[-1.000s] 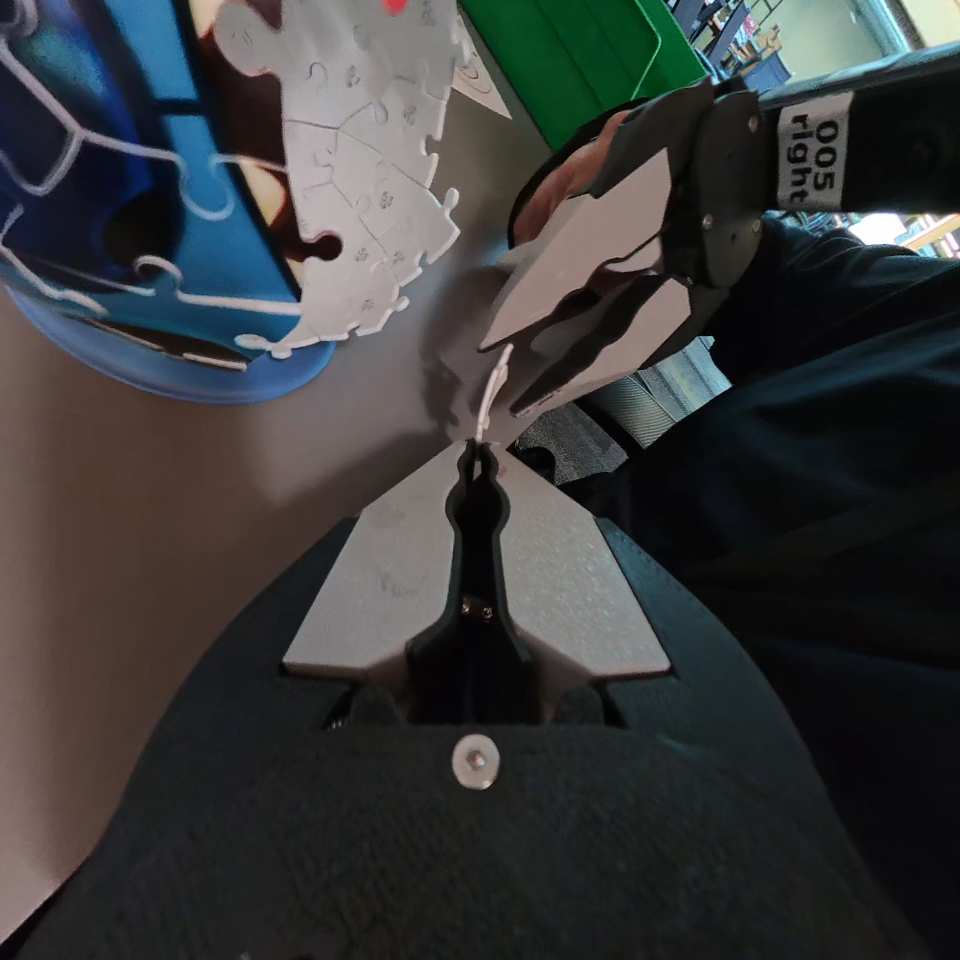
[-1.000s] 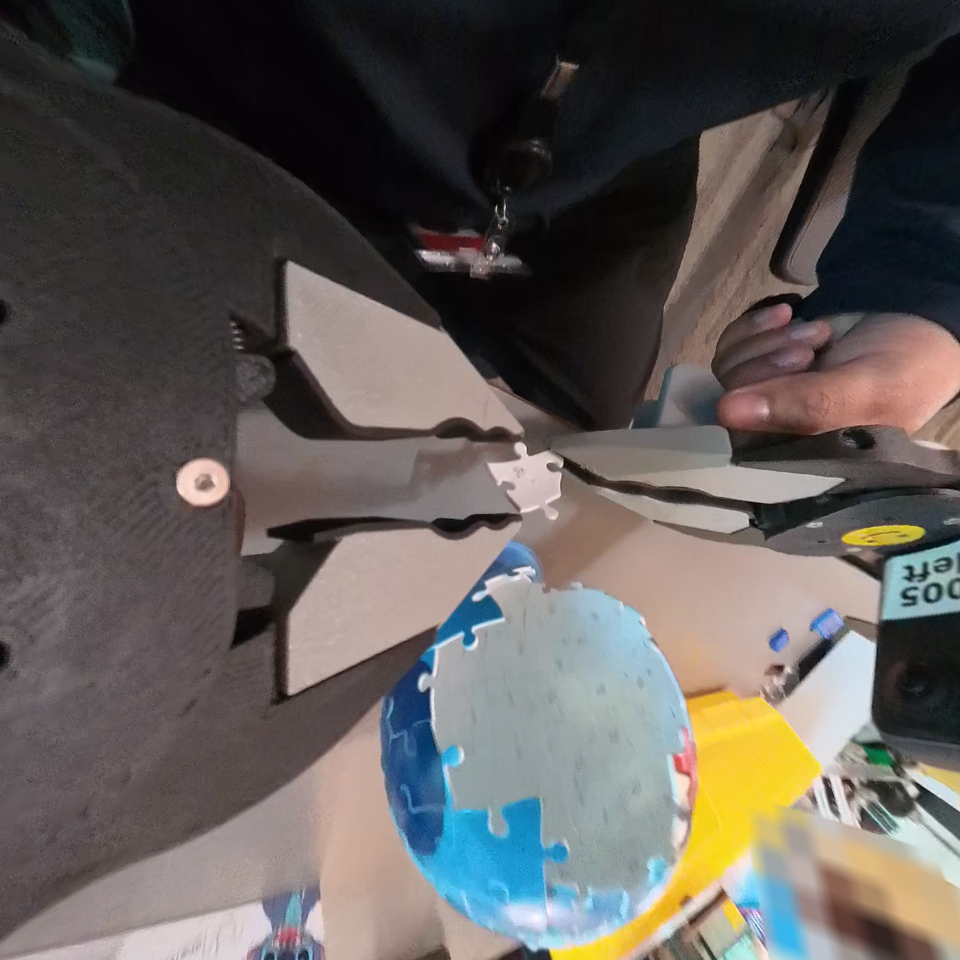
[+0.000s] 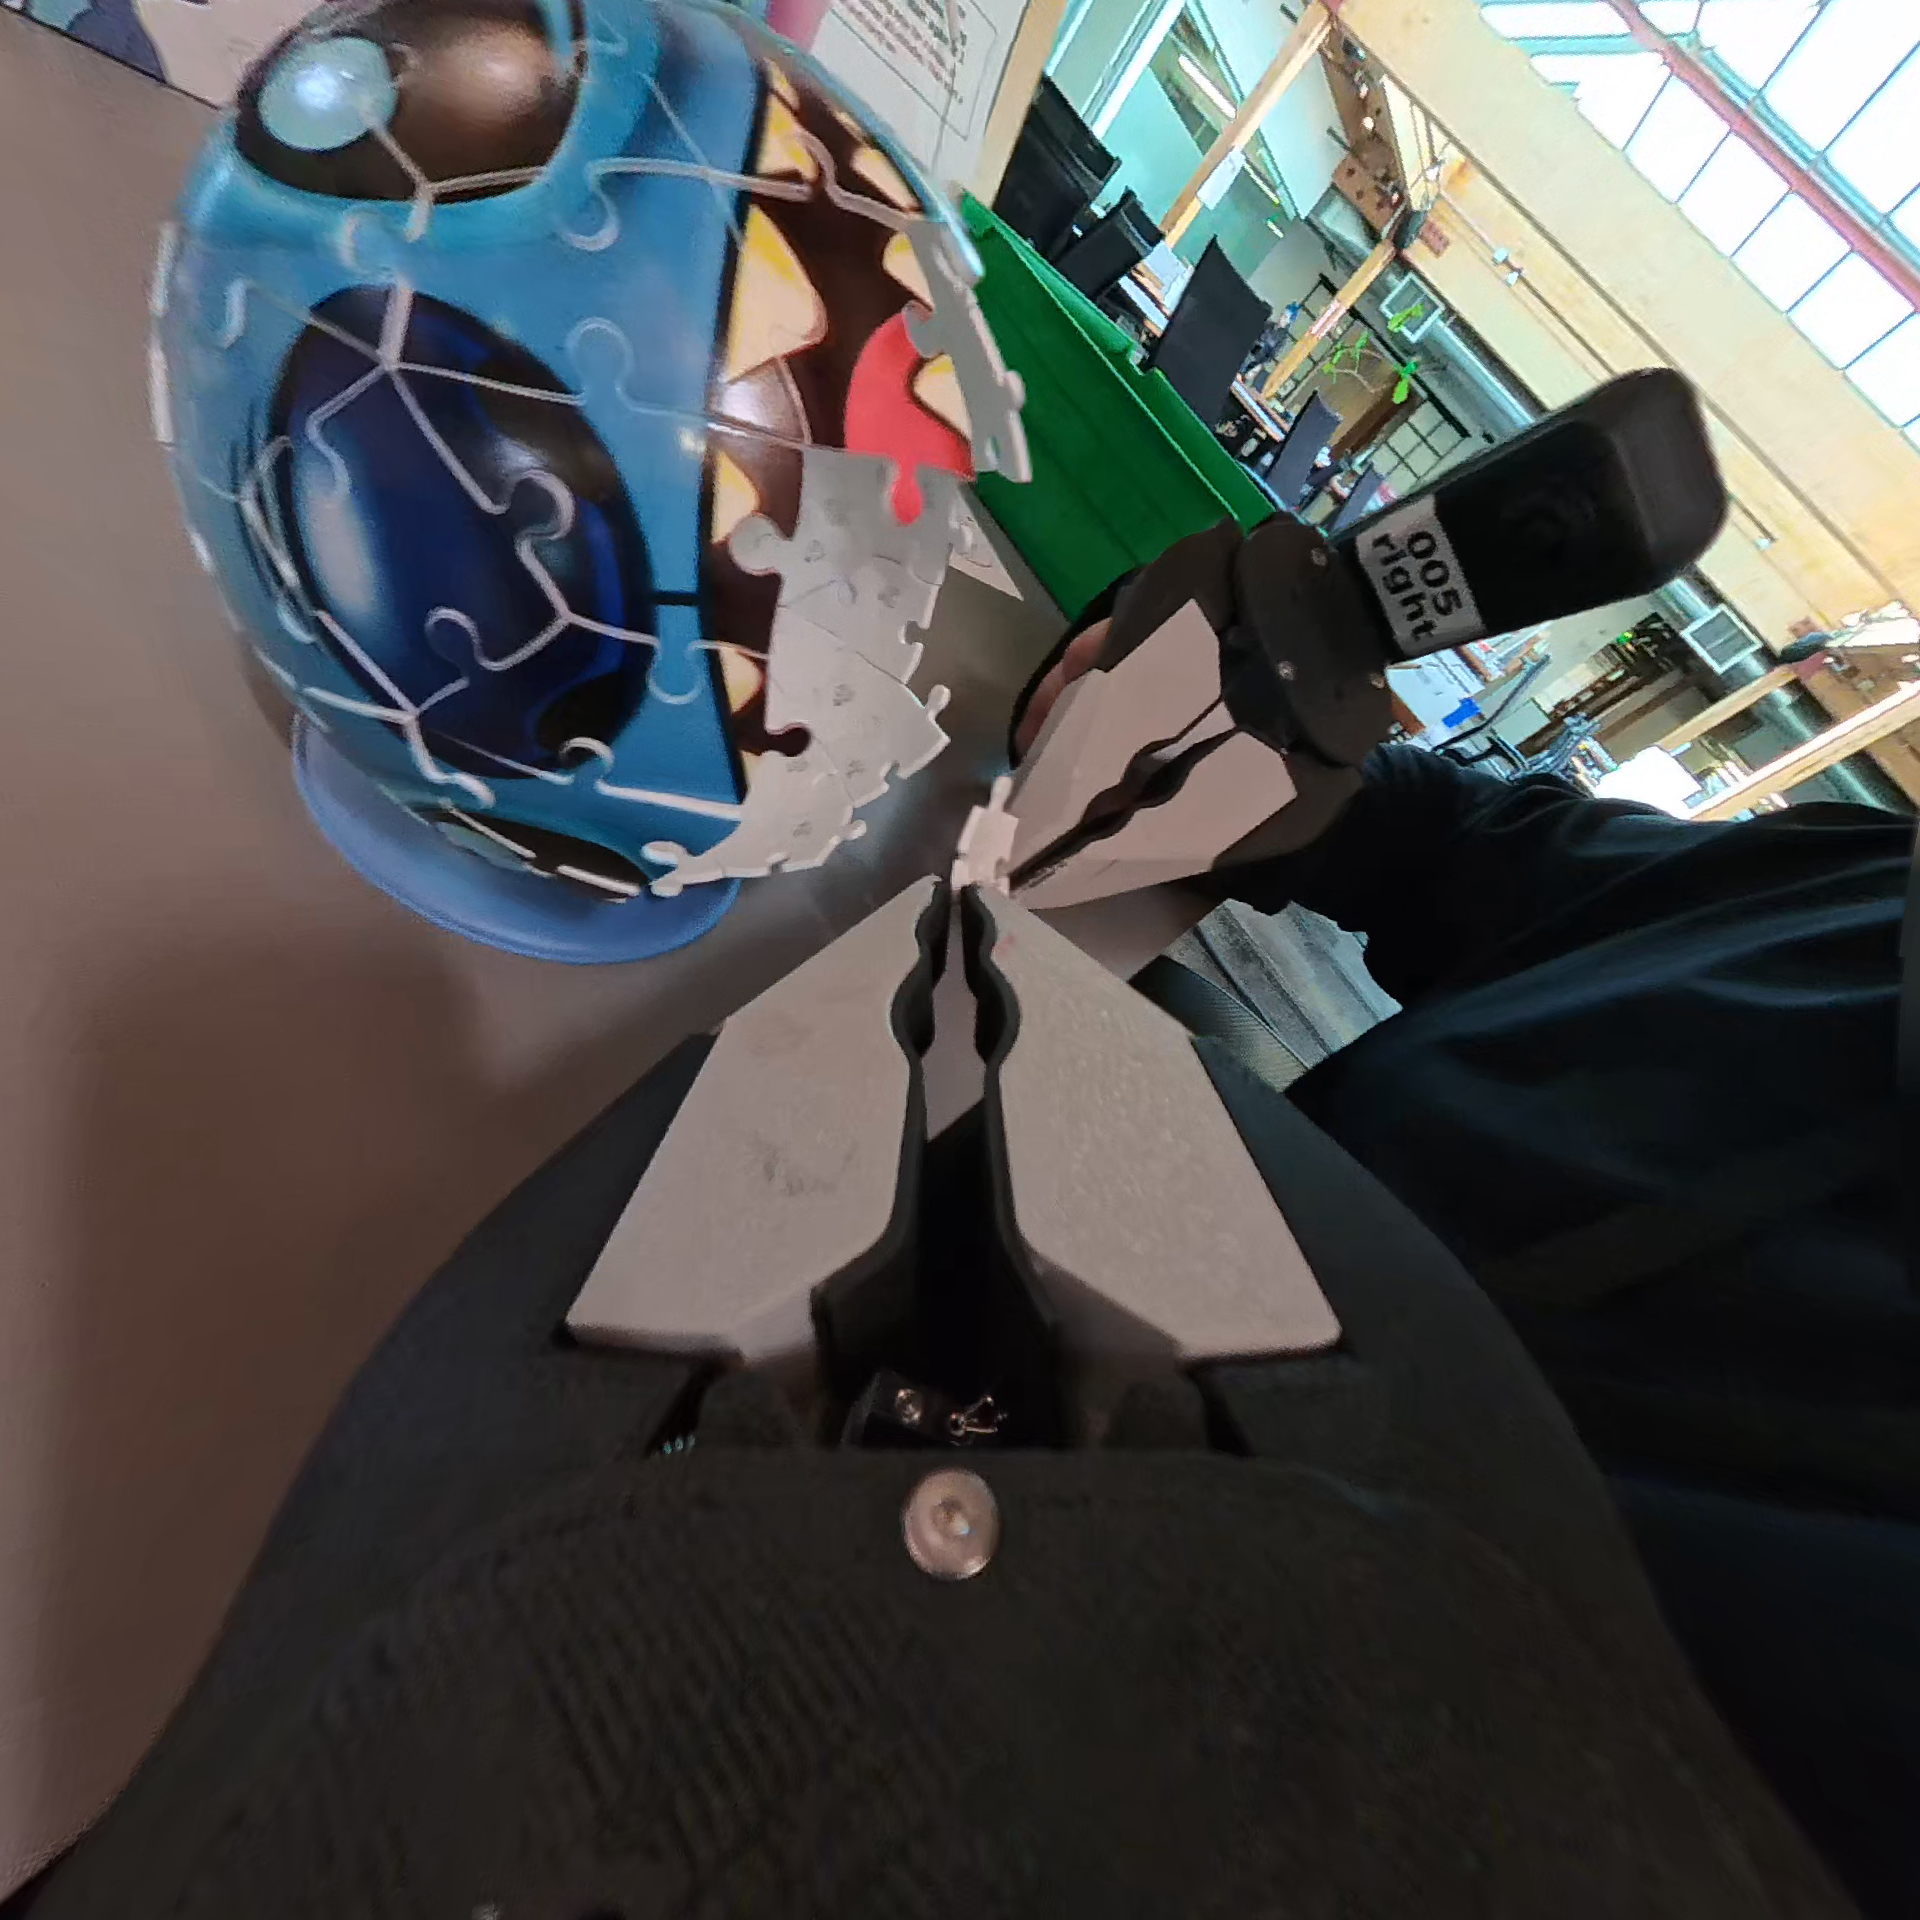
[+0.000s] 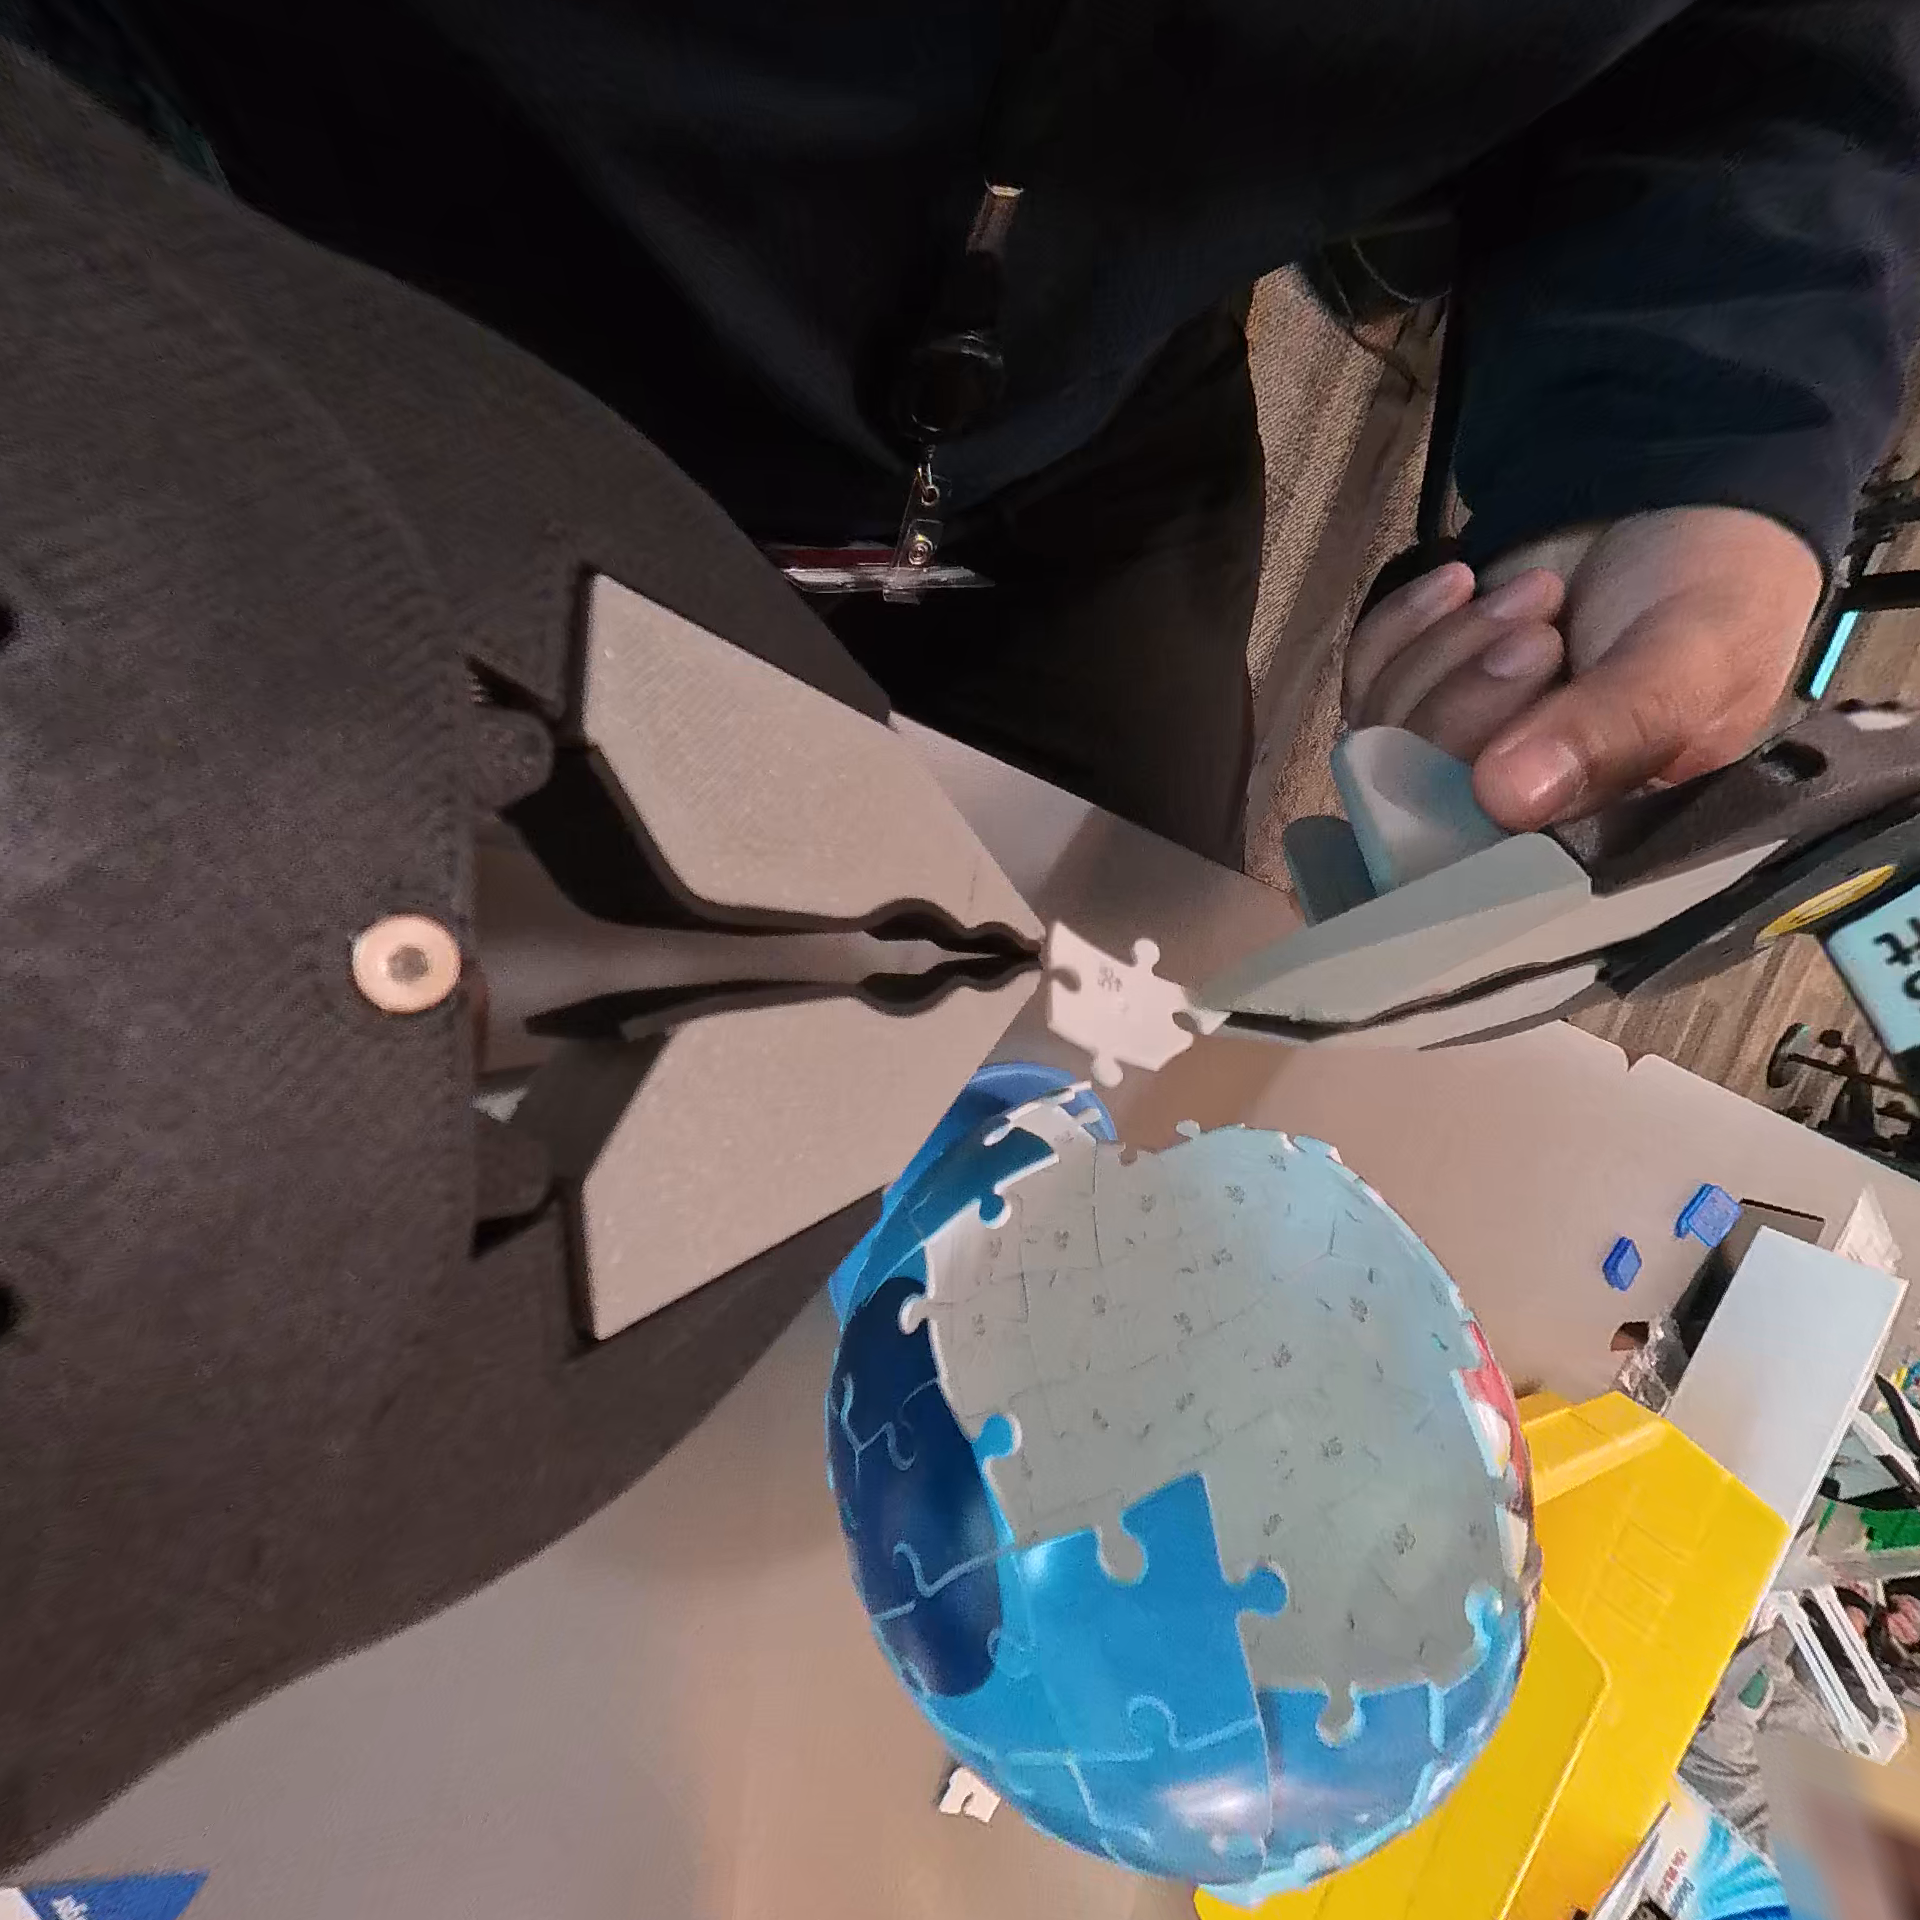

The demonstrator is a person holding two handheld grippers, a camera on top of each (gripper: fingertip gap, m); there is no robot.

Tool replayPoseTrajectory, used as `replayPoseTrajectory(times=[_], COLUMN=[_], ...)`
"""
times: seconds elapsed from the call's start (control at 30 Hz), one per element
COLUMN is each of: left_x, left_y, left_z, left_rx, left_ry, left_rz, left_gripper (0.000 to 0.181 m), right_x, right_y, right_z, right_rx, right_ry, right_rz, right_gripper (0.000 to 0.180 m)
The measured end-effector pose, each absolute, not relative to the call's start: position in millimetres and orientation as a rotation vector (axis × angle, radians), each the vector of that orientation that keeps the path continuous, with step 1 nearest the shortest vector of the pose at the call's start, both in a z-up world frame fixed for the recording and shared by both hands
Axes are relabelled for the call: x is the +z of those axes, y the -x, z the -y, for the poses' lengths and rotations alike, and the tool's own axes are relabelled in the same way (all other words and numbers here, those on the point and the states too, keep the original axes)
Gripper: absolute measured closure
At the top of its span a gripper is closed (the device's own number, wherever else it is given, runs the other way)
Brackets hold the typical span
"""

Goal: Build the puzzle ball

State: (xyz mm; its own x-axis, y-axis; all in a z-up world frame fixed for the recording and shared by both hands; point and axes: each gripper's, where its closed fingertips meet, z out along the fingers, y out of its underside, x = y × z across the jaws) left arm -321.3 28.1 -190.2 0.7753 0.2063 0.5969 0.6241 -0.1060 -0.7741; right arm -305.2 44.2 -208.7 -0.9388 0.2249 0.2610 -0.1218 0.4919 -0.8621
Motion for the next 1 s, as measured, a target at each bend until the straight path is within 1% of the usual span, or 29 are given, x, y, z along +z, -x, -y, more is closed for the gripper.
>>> replayPoseTrajectory(times=[0.17, 0.27, 0.63, 0.8, 1.0], left_x=[-194.4, -196.1, -208.9, -212.1, -215.3], left_y=[321.7, 326.6, 341.3, 348.4, 350.1], left_z=[-26.7, -23.0, 0.2, 6.6, 5.7], left_rx=[-0.396, -0.367, -0.295, -0.272, -0.262], left_ry=[1.686, 1.677, 1.629, 1.627, 1.638], left_rz=[0.686, 0.715, 0.866, 0.923, 0.976], left_gripper=[0.18, 0.181, 0.18, 0.181, 0.181], right_x=[-204.4, -204.2, -211.2, -221.0, -232.8], right_y=[304.9, 305.8, 304.3, 303.8, 322.2], right_z=[-45.4, -45.5, -42.6, -40.2, -38.5], right_rx=[1.468, 1.466, 1.384, 1.238, 0.864], right_ry=[0.092, 0.095, 0.045, -0.046, -0.182], right_rz=[2.382, 2.374, 2.37, 2.328, 2.125], right_gripper=[0.18, 0.172, 0.17, 0.168, 0.171])
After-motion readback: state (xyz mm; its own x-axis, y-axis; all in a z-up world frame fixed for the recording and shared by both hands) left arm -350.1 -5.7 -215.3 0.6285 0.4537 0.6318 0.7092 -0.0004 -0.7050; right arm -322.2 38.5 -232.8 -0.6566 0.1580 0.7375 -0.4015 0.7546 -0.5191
